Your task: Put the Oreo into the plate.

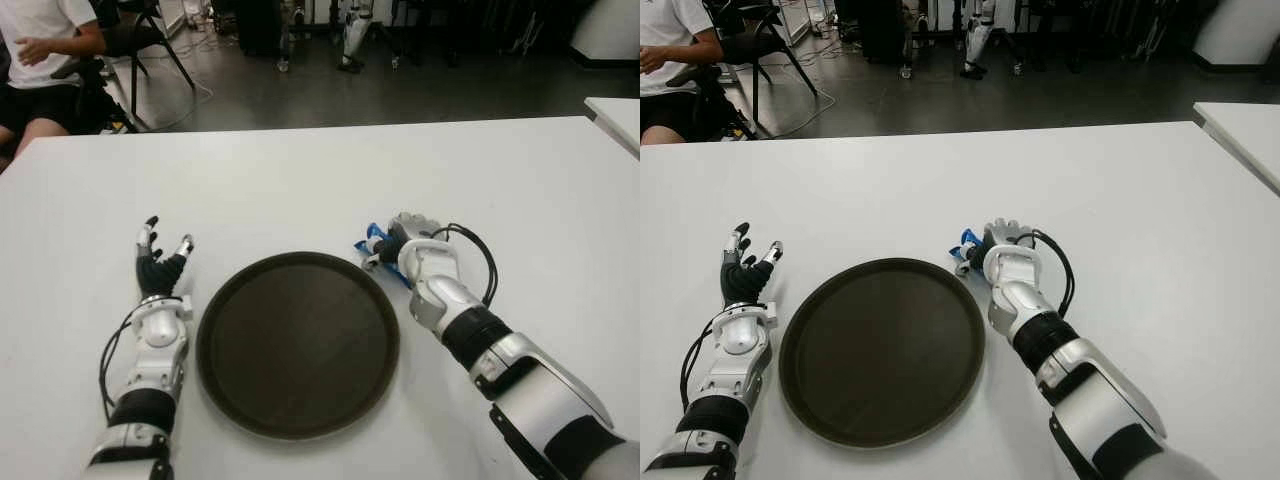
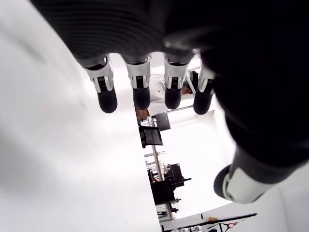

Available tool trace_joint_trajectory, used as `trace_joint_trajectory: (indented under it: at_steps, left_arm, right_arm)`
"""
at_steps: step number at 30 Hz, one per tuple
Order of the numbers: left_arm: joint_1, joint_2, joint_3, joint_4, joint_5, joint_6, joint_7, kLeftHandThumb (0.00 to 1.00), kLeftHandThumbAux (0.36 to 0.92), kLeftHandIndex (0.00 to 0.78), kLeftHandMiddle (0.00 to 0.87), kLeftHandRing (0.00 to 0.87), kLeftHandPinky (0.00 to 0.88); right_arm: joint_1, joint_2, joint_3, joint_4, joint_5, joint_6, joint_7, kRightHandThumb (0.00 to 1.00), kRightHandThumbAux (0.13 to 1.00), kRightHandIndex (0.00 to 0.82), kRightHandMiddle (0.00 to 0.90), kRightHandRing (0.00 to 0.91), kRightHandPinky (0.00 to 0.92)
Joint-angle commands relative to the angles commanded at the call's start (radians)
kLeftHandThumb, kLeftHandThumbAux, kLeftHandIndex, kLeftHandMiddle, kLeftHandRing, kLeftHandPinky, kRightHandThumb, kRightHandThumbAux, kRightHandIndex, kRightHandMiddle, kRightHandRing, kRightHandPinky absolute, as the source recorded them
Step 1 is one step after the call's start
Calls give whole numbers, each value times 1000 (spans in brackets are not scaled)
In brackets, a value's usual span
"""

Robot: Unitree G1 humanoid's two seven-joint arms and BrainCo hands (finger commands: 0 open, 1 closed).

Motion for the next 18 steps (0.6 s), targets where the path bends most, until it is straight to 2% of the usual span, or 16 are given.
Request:
trace_joint_trajectory:
  at_steps: [6, 13, 18]
  left_arm:
    - [-3, -1, 3, 7, -1, 0, 7, 46, 676, 21, 27, 6, 21]
    - [-4, -1, 5, 7, -6, 1, 4, 44, 689, 25, 32, 16, 34]
    - [-2, 0, 4, 2, -7, 0, -1, 42, 695, 22, 24, 12, 34]
  right_arm:
    - [-2, 0, -1, 8, 3, -5, -3, 0, 505, 288, 89, 30, 0]
    - [-4, -4, 7, 15, -3, -11, -1, 0, 514, 318, 102, 33, 0]
    - [1, -10, 14, 5, -12, -15, -14, 0, 562, 338, 65, 11, 1]
